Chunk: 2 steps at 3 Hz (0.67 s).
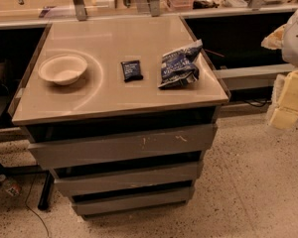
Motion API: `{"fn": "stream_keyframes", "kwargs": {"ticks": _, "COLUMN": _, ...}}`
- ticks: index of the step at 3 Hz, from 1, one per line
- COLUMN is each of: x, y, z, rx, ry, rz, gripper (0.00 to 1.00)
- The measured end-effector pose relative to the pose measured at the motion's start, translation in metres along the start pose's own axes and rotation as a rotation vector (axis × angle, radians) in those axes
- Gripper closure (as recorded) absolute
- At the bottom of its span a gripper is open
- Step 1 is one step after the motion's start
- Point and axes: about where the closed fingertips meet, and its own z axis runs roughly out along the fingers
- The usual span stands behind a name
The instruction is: Open bottom drawer
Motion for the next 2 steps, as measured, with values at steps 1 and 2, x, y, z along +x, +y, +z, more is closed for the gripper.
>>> {"fn": "stream_keyframes", "kwargs": {"ticks": 1, "x": 0.0, "y": 0.0, "z": 0.0, "rx": 0.0, "ry": 0.0, "rz": 0.0, "gripper": 0.0}}
{"fn": "stream_keyframes", "kwargs": {"ticks": 2, "x": 0.004, "y": 0.011, "z": 0.014, "rx": -0.003, "ry": -0.019, "rz": 0.016, "gripper": 0.0}}
